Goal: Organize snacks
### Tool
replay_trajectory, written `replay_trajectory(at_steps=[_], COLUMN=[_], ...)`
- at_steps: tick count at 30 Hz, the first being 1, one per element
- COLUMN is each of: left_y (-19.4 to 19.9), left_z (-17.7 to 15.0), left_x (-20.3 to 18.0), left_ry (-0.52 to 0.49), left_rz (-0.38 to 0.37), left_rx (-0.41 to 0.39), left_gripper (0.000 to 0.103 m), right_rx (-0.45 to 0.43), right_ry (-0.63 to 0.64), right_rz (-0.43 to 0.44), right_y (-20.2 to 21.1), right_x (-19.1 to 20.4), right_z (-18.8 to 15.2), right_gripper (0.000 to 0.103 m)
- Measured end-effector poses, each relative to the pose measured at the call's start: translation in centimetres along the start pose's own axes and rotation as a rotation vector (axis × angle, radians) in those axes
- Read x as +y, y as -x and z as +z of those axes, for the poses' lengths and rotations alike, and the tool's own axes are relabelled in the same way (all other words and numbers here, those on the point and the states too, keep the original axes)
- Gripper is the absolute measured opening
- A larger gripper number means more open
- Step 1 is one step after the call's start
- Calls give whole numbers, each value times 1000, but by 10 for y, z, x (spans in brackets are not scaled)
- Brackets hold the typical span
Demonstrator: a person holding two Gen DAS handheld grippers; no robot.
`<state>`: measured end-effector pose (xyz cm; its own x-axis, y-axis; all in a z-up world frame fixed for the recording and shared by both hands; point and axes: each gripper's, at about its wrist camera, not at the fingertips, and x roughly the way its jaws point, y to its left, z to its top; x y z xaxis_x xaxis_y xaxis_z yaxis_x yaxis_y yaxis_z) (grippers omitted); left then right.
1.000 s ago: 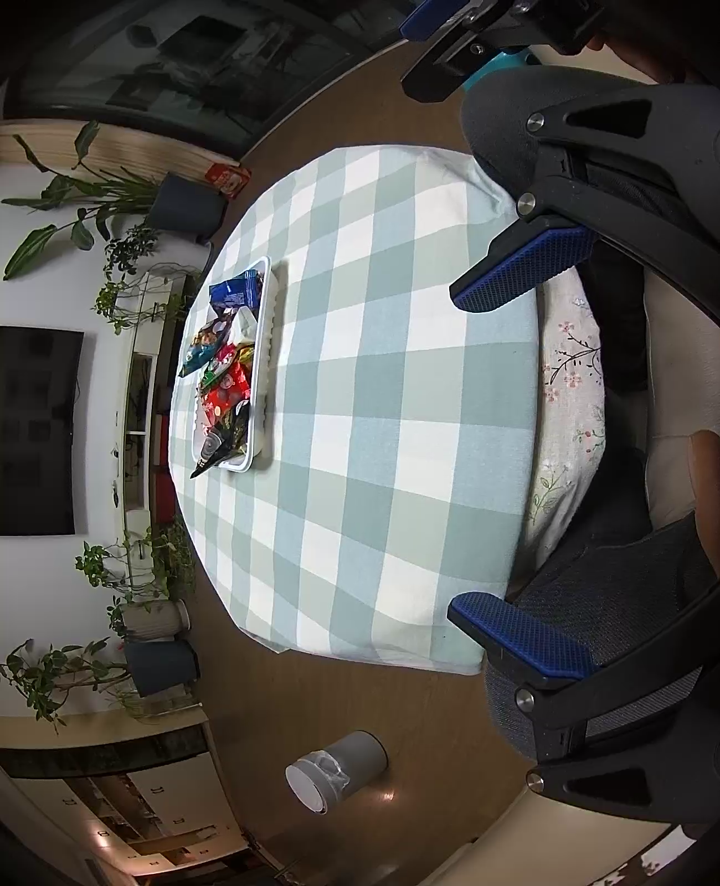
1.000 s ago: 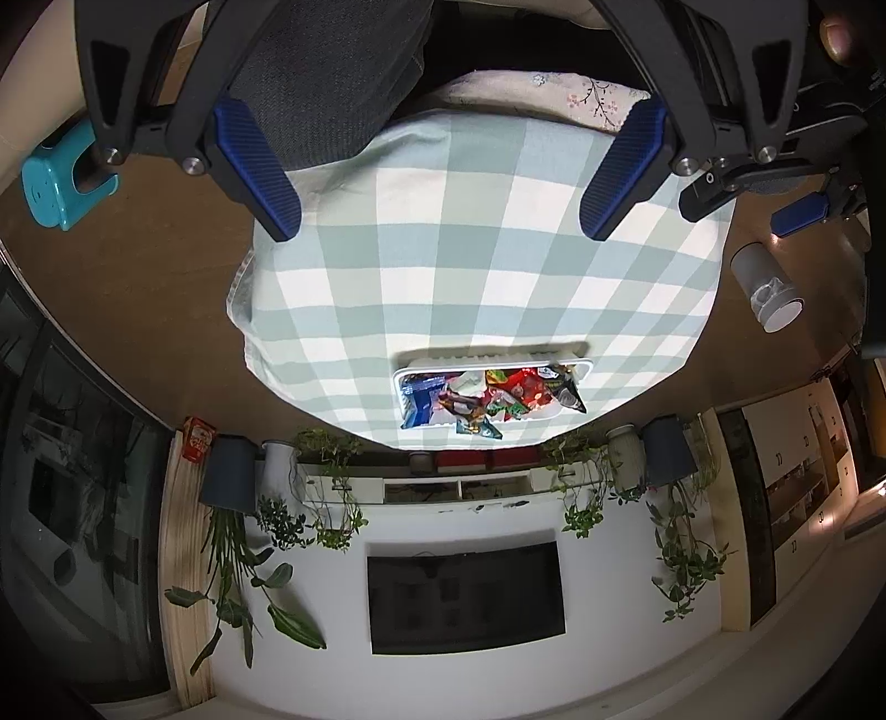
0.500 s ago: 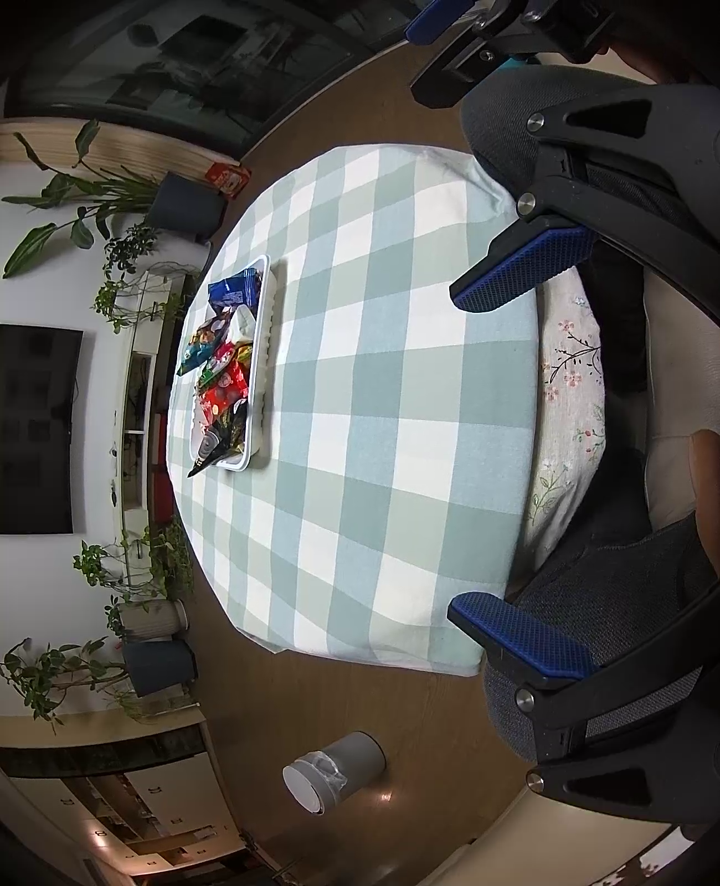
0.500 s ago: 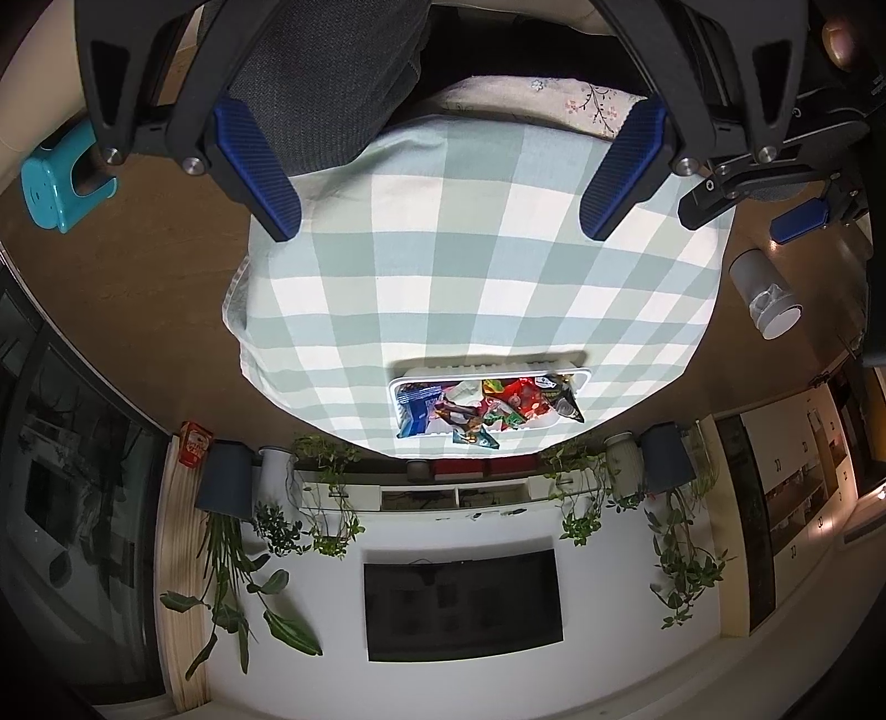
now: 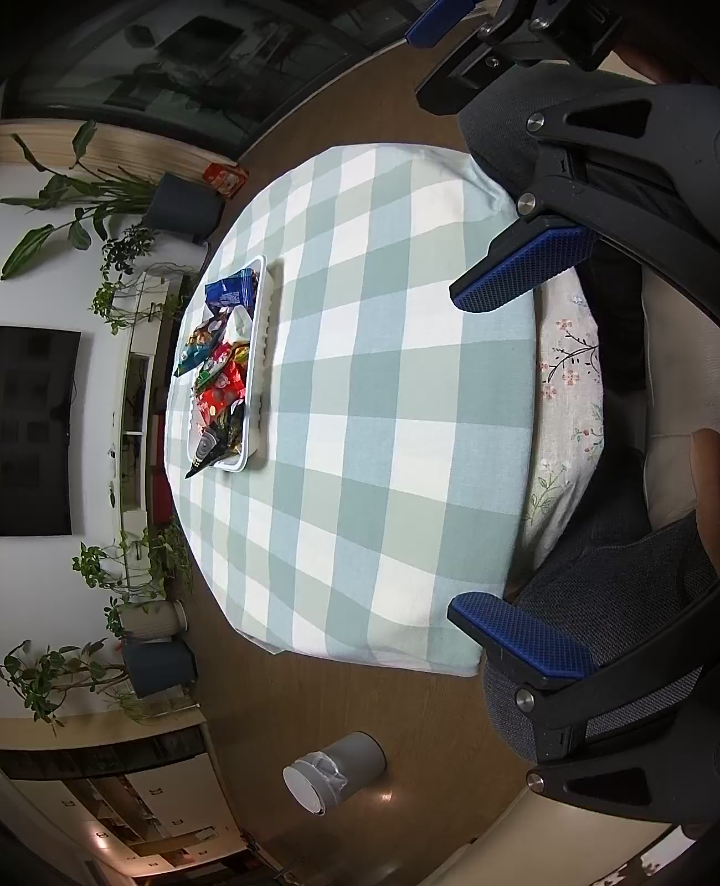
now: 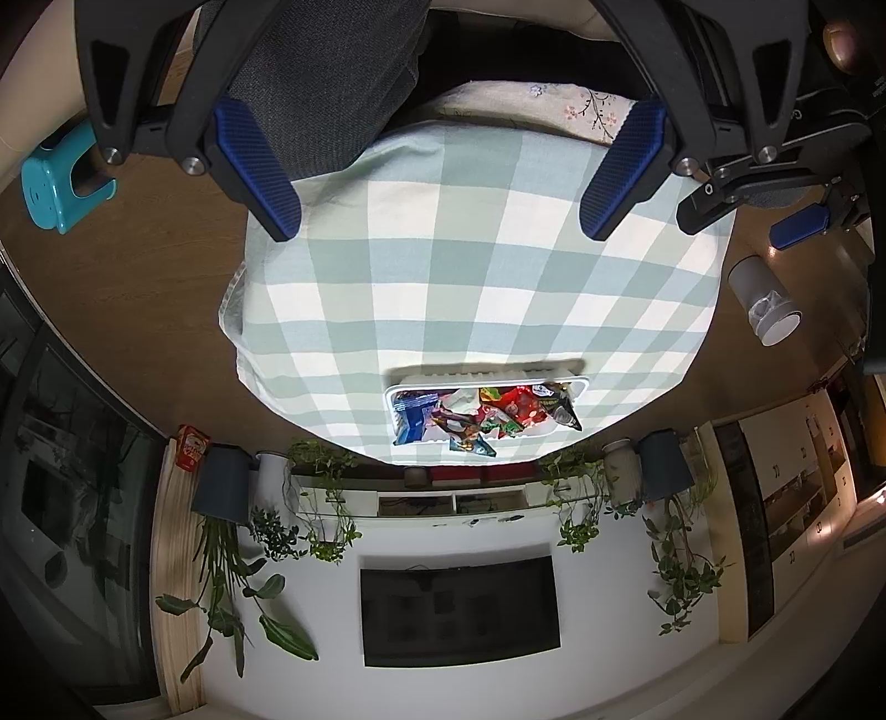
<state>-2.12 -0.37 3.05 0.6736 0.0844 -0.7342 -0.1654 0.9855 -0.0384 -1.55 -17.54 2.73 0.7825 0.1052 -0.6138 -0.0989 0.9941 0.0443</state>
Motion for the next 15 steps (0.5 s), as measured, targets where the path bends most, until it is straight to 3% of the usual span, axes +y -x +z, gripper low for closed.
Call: replay_trajectory(at_steps=[15], left_y=[0], left_z=[-1], left_x=[0], left_ry=[-1], left_rz=[0], left_rx=[2], left_gripper=[103], right_rx=[9], right_ry=[3], right_rz=[2], right_y=[-2], right_x=[0], right_z=[-1], right_gripper=[103])
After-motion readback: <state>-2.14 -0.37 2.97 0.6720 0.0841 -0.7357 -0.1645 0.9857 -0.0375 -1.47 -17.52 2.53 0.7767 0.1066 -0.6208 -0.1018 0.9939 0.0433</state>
